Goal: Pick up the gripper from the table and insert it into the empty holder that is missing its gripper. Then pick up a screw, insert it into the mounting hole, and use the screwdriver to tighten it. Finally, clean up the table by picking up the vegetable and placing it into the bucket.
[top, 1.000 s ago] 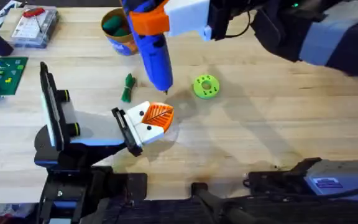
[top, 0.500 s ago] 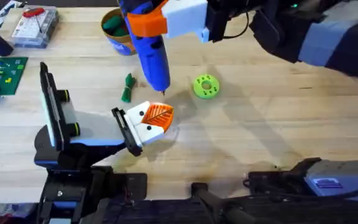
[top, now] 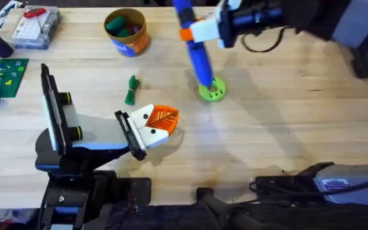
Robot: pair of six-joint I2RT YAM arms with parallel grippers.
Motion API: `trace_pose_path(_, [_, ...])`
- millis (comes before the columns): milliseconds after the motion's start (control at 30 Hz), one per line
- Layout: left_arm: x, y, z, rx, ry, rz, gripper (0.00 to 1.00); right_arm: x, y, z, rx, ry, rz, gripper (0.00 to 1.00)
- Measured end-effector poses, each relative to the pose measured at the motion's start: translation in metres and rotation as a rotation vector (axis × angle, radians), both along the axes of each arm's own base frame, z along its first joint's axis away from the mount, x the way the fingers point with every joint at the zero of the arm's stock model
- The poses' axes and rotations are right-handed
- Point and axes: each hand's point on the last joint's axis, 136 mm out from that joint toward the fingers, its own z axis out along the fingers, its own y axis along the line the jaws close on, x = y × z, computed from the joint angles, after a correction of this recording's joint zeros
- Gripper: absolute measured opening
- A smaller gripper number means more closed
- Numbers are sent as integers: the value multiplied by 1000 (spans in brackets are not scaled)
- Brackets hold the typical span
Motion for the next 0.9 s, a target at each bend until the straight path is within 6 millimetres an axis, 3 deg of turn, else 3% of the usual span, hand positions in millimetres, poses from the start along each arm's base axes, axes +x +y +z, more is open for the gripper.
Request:
trace_pose_path(233, [5, 3, 1, 3, -6, 30, 12, 46, -64, 0, -325, -170, -215, 23])
trace_pose_path(433, [8, 5, 1, 5, -9, 55, 12, 44, -103, -29, -653, -279, -141, 23])
trace_pose_path(667, [13, 8, 1, 7, -13, 85, 12, 47, -138, -98, -990, -310, 151, 23])
trace_pose_path(900, [17, 11, 1, 10, -17, 118, 12, 54, -162, -175, -1150, -214, 341, 23])
